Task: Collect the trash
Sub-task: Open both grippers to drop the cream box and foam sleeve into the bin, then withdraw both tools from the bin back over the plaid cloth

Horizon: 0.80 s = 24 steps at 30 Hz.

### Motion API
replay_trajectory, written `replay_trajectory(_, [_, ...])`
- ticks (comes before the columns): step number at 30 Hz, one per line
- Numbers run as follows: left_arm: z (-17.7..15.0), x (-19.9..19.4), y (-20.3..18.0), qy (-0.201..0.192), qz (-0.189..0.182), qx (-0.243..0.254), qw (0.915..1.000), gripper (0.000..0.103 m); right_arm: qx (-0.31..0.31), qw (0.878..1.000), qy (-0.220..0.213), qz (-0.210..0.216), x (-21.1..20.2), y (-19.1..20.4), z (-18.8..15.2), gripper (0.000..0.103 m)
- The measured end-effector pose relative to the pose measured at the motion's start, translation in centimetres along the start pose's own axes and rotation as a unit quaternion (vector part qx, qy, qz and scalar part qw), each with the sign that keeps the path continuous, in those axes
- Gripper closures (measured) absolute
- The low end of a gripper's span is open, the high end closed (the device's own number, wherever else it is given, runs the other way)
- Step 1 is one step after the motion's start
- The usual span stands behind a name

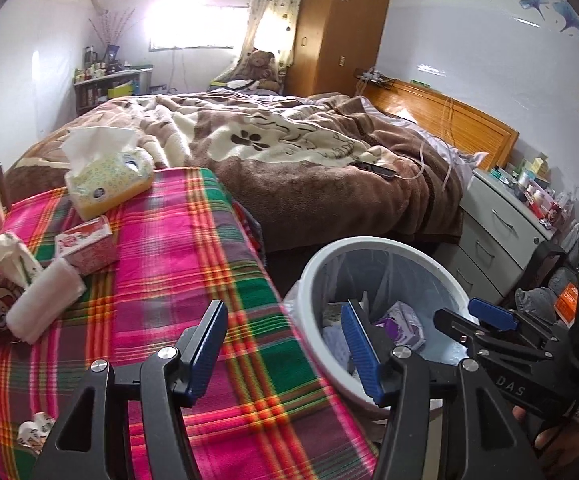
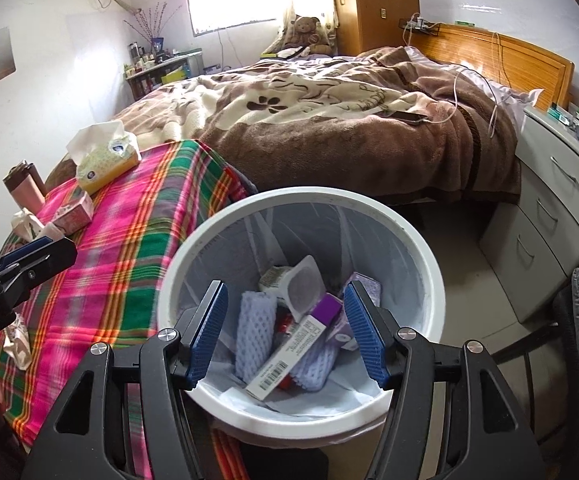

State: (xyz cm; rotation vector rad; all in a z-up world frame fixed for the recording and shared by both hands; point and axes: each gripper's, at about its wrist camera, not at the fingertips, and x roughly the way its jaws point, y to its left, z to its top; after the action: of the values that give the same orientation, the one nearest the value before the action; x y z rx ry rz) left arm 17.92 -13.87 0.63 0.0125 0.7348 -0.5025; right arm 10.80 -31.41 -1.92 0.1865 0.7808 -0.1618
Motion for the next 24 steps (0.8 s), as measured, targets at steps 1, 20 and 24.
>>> replay_trajectory(1, [-0.1,-0.4,0.6,-0.004,0.005,-0.004,1.0000,0.044,0.000,1.000,-0.001,0.003,0.0,0.2,0.0,0.041])
replay_trajectory(20, [-2.3,-6.2,13.9,-0.030,0.113,-0.101,0.9880,0.040,-0.030,0.996,-0.015,0.087,0.4,8.5,0.2,0.041])
replay_trajectory(24, [-2.9,-7.2,16.5,-0.033,0.130,-0.120,0.9837,0.040,-0.042,0.994,-0.012,0.104,0.7,10.6,0.3,0.040])
